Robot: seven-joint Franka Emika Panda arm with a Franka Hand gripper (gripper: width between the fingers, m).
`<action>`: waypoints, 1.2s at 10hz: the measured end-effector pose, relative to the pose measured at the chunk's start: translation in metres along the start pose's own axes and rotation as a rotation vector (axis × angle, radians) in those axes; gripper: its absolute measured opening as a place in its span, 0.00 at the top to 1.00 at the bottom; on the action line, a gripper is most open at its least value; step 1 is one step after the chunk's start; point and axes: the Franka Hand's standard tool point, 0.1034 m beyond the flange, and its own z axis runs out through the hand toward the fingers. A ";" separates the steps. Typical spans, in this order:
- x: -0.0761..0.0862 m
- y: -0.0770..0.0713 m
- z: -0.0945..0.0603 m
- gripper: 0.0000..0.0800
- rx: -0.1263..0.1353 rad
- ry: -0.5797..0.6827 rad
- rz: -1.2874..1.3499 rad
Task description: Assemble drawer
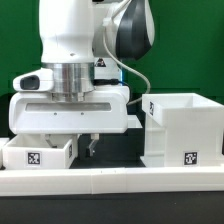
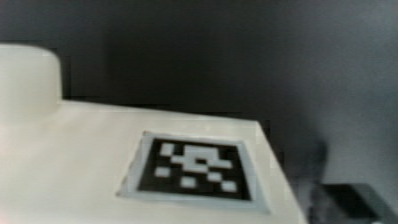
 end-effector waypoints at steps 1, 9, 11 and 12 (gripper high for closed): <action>0.000 0.000 0.000 0.52 0.000 0.000 0.000; 0.000 0.000 0.000 0.95 0.000 0.000 0.000; -0.002 -0.003 -0.006 0.95 0.004 -0.010 -0.127; -0.003 -0.006 -0.010 0.95 0.014 -0.032 -0.201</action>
Offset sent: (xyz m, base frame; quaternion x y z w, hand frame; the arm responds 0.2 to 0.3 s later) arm 0.0000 0.0000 0.0000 0.0000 0.0000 0.0000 1.0000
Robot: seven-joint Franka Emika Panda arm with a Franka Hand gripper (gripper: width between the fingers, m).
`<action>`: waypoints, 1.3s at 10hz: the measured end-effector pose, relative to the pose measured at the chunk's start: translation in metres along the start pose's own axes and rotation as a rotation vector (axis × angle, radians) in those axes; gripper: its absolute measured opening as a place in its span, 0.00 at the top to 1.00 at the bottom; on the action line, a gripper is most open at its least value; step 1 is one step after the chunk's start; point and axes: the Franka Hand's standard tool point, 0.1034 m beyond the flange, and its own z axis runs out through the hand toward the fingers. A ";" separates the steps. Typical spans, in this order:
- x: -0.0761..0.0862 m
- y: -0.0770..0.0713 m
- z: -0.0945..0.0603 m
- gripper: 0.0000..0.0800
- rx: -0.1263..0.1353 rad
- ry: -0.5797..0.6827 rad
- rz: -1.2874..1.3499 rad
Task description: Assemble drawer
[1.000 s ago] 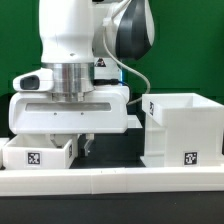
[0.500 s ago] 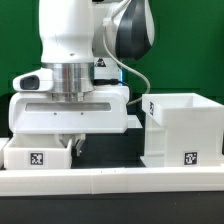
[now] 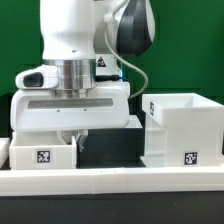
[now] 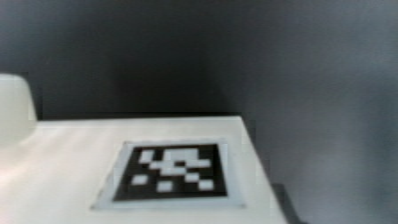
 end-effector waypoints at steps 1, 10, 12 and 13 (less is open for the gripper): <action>-0.001 -0.003 -0.002 0.95 0.019 -0.029 -0.075; -0.001 -0.015 -0.001 0.95 0.052 -0.080 -0.638; -0.005 -0.011 0.000 0.95 0.055 -0.087 -0.774; -0.006 -0.010 0.001 0.95 0.055 -0.090 -0.848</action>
Offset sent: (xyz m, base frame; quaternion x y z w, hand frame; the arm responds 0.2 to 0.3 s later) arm 0.0000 0.0000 0.0000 0.0000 0.0000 0.0000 1.0000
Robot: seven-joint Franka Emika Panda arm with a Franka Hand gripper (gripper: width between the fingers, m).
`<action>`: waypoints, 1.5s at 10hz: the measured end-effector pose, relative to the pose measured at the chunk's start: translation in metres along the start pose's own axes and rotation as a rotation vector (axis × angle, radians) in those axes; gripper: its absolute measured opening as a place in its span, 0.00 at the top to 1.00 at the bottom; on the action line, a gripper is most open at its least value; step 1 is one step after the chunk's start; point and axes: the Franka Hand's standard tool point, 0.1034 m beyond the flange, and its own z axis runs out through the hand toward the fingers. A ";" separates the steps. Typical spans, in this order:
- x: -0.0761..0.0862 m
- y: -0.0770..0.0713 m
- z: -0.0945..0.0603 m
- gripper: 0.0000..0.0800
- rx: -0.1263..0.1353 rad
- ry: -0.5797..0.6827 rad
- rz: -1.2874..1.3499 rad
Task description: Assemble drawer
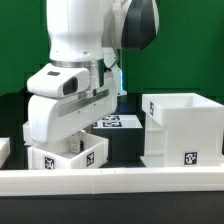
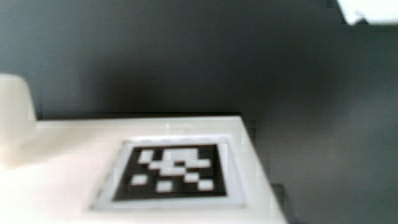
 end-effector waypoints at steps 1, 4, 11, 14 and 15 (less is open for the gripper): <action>-0.001 0.000 0.001 0.95 -0.005 -0.002 -0.056; -0.001 -0.009 0.001 0.95 -0.019 -0.016 -0.325; 0.011 -0.013 -0.002 0.95 0.012 -0.042 -0.585; 0.031 -0.015 -0.004 0.95 0.002 -0.028 -0.554; 0.034 -0.016 -0.004 0.95 0.002 -0.027 -0.544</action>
Offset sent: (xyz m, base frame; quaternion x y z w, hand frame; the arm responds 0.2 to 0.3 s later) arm -0.0114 0.0216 0.0092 -0.0141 0.0265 -0.2691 0.9626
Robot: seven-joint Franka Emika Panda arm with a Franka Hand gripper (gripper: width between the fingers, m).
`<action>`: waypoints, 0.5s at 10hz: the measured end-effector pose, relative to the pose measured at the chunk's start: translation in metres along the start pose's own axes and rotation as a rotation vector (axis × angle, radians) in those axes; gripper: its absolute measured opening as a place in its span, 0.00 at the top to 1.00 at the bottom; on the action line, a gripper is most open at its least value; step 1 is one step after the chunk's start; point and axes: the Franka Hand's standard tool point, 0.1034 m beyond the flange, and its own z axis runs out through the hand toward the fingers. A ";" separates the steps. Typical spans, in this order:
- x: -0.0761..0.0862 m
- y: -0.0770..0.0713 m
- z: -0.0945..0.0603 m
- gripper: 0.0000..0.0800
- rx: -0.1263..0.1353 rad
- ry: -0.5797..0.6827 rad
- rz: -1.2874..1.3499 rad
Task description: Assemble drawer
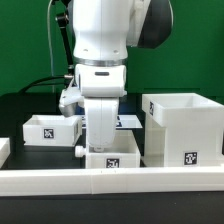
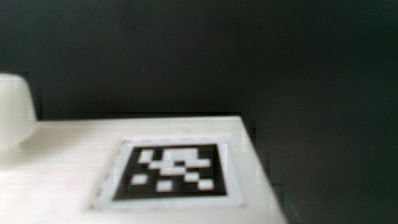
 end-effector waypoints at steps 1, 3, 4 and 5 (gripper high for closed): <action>-0.003 0.002 0.001 0.95 -0.028 -0.001 0.004; -0.004 0.000 0.002 0.95 -0.027 -0.001 0.013; -0.004 0.000 0.002 0.95 -0.027 -0.001 0.015; 0.000 0.002 0.000 0.95 -0.023 0.002 0.025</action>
Offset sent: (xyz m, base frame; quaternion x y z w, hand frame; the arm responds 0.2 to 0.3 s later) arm 0.0000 0.0000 0.0000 0.0000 0.0000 0.0000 1.0000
